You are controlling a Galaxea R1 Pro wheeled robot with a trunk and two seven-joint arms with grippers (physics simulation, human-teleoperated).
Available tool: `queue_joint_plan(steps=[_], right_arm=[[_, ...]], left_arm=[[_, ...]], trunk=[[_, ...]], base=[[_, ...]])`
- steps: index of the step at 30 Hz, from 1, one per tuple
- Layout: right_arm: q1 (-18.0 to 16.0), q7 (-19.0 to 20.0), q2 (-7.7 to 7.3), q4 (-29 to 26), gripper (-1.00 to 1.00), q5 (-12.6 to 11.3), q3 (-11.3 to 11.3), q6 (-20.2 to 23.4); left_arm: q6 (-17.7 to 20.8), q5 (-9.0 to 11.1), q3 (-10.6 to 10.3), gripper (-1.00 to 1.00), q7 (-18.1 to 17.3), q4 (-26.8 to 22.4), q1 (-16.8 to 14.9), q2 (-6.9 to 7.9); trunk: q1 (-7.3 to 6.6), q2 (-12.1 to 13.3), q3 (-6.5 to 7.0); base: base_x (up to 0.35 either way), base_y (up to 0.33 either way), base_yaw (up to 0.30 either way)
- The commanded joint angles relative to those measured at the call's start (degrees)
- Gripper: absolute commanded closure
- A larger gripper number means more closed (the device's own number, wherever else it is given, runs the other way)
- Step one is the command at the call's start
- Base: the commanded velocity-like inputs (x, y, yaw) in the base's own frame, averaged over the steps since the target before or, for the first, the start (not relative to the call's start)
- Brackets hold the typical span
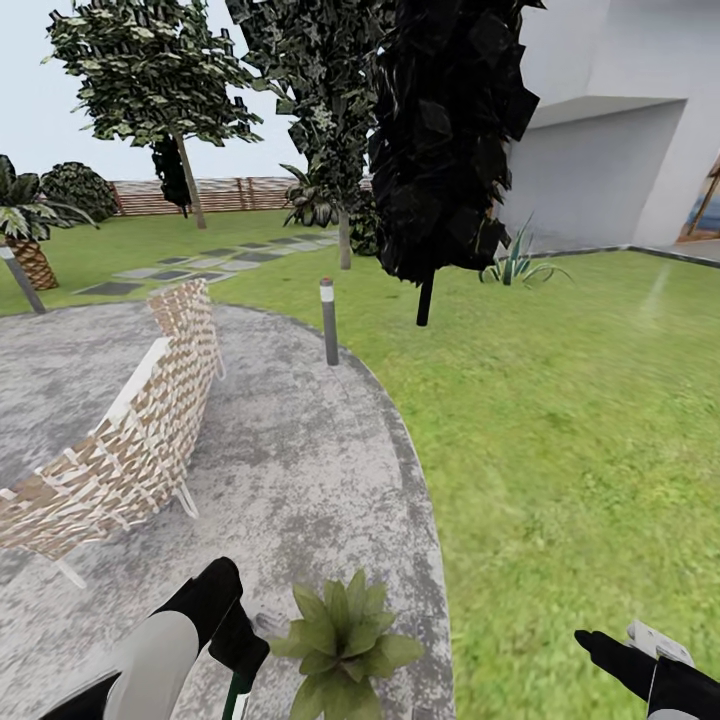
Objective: Pick up the pesticide atomizer in the garden and spray insectifuge to fully cover both potted plants in the garden.
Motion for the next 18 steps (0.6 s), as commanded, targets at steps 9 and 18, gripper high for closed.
queue_joint_plan(steps=[9,18], right_arm=[[-0.1,0.5,0.01,-0.1,-1.00,0.5,-0.3,0.1],[-0.1,0.5,0.01,0.0,-1.00,0.5,-0.3,0.1]], left_arm=[[0.3,-0.6,0.5,1.00,-0.4,0.0,0.0,-0.06],[0.2,-0.7,0.5,1.00,0.2,0.1,0.1,-0.04]], trunk=[[0.00,0.0,-0.06],[0.00,0.0,-0.52]], base=[[0.005,-0.004,-0.032],[0.000,0.000,-0.001]])
